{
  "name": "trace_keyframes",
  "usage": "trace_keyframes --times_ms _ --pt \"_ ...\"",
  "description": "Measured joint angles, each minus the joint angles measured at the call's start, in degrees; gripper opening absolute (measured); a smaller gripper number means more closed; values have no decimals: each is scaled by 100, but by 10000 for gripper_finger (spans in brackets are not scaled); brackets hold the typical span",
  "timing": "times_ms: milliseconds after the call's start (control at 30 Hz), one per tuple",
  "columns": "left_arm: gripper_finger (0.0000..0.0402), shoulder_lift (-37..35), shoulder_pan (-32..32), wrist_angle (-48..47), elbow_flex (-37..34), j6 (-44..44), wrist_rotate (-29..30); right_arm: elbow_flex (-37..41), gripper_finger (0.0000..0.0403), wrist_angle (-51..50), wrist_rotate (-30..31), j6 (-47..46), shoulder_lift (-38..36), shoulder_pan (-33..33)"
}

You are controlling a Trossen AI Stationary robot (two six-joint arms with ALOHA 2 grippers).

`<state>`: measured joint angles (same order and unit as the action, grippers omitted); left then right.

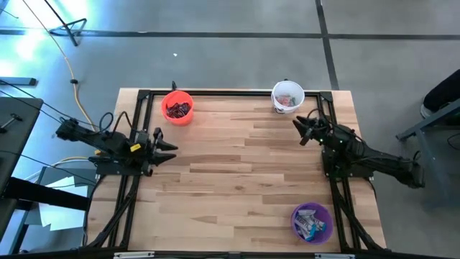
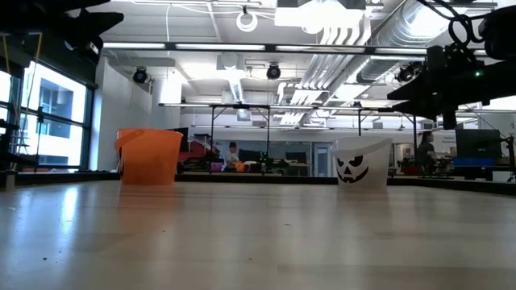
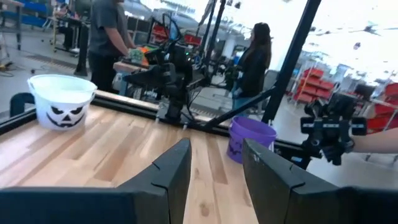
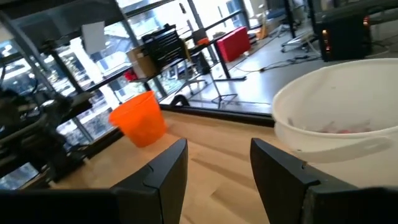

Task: Sort candy
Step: Return to Home Position

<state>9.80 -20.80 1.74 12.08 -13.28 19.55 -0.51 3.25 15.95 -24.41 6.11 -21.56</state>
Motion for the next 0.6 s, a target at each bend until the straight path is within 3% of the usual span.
trace_keyframes --times_ms 167,367,467,600 --pt "130 -176 0 283 -334 -64 -59 0 169 26 263 -130 0 -190" --pt "130 -239 0 617 -620 -99 -96 -7 169 63 1754 -351 0 -257" --pt "130 -236 0 950 -835 -94 -98 -7 169 50 2445 246 0 -258" --pt "130 -238 0 1314 -1070 -95 -141 -9 169 40 2524 698 0 -256"
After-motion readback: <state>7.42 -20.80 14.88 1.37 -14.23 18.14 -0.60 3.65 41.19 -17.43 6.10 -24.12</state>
